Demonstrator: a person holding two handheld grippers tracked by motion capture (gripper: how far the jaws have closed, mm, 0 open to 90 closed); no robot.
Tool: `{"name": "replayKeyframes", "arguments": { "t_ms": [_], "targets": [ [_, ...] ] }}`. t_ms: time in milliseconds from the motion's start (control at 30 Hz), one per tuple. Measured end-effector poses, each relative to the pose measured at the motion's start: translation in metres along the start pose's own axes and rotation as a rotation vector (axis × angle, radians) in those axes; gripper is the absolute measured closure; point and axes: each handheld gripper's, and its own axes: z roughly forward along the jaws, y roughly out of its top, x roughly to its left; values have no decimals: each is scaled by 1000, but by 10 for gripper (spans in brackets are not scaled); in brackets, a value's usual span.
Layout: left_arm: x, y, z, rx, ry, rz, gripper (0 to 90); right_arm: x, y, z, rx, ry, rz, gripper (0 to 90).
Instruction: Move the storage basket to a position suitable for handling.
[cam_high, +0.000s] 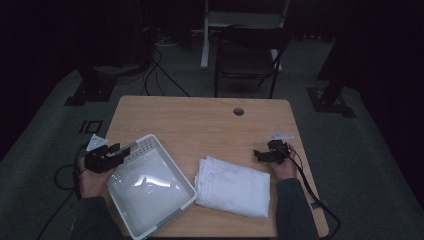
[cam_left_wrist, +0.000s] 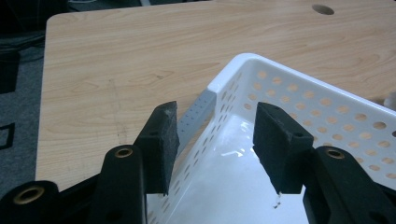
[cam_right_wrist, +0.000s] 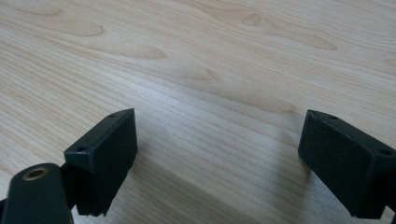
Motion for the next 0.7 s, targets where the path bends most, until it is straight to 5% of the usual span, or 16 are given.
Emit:
{"name": "replayKeyframes", "arguments": {
  "t_ms": [333, 600, 700],
  "targets": [
    [9, 0, 0, 42, 70, 18, 487, 2, -1, -1, 1, 1, -2, 116],
    [29, -6, 5, 37, 193, -34, 430, 2, -1, -1, 1, -3, 2, 117],
    [36, -8, 6, 35, 171, -68, 409, 2, -1, -1, 0, -5, 4, 120]
  ]
}}
